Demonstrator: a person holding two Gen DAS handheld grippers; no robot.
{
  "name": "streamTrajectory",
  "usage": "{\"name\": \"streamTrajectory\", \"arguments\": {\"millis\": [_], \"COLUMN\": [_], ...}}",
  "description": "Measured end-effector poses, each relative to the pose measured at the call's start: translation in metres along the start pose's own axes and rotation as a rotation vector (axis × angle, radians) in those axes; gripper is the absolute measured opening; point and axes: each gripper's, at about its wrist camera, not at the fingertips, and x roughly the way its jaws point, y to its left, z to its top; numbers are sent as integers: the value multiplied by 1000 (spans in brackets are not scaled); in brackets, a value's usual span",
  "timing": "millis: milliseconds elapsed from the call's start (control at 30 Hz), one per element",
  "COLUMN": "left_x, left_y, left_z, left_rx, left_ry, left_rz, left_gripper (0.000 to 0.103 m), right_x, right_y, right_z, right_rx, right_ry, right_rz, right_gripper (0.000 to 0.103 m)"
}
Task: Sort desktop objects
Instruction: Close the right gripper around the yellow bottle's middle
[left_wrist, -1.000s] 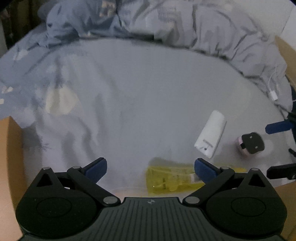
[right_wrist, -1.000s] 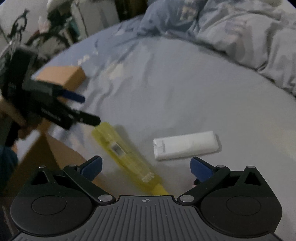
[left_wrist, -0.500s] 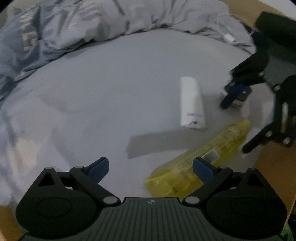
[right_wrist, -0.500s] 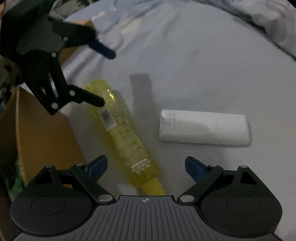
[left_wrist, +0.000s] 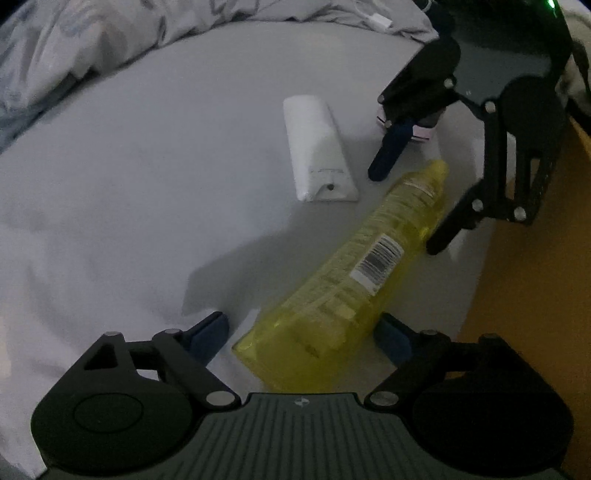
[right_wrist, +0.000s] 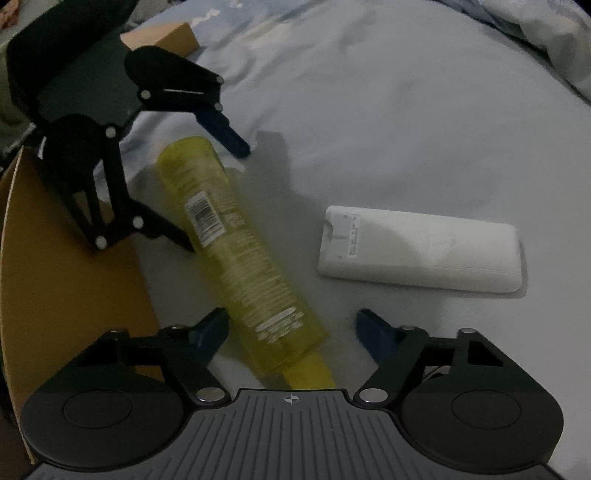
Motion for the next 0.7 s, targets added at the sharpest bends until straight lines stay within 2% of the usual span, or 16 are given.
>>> {"name": "streamTrajectory", "arguments": {"millis": [33, 67, 400, 700], "left_x": [-1, -3, -12, -46], "left_y": [1, 3, -6, -19], "left_z": [2, 4, 19, 46], "left_rx": [-7, -17, -24, -17], "left_ry": [-5, -11, -30, -61], "left_rz": [-1, -5, 14, 53], "left_gripper": [75, 72, 71, 70], "right_x": [-1, -2, -13, -34], "right_y": [2, 3, 9, 21], "right_z": [-1, -1, -8, 3], "right_rx": [-16, -28, -58, -77], "right_ry": [-6, -11, -28, -62], "right_rz": [-20, -37, -78, -128], "right_gripper": [59, 55, 53, 53]}}
